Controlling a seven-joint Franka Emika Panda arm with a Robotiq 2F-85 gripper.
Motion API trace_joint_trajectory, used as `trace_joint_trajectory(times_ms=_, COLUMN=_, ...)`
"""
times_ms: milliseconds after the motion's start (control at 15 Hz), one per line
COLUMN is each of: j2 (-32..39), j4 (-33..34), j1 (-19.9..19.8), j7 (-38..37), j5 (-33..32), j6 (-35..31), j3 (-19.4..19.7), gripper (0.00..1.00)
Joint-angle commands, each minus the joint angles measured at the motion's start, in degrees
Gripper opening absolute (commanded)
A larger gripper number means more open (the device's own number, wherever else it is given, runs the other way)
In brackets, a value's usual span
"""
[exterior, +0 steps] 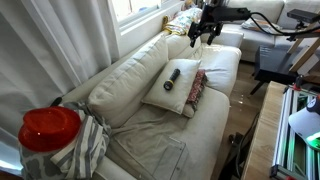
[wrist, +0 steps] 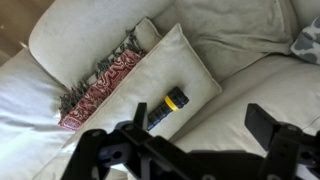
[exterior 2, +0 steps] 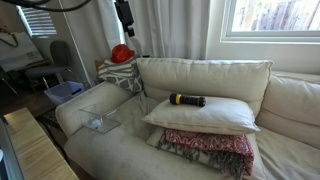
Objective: Remove the black and yellow torch from top of the pillow, then put the pillow in the corner of the couch
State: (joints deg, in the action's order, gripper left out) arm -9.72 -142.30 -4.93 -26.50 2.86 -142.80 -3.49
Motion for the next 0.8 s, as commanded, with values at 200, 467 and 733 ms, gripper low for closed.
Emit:
trace_joint_trajectory(times_ms=200, j2=10.89, j4=7.12, j1=1.43, j7=-12.50, j5=-1.84, j6=-0.48, j3=2.11, gripper=1.00)
trace_joint_trajectory(times_ms=467, j2=15.32, j4=10.50, j1=2.06, j7=-15.59, j5=-1.71, j6=-0.47, j3=2.70, gripper=1.00)
trace_joint_trajectory(times_ms=733, j2=15.32, j4=10.61, j1=2.06, j7=-15.80, j5=-1.71, j6=-0.47, j3=2.72, gripper=1.00)
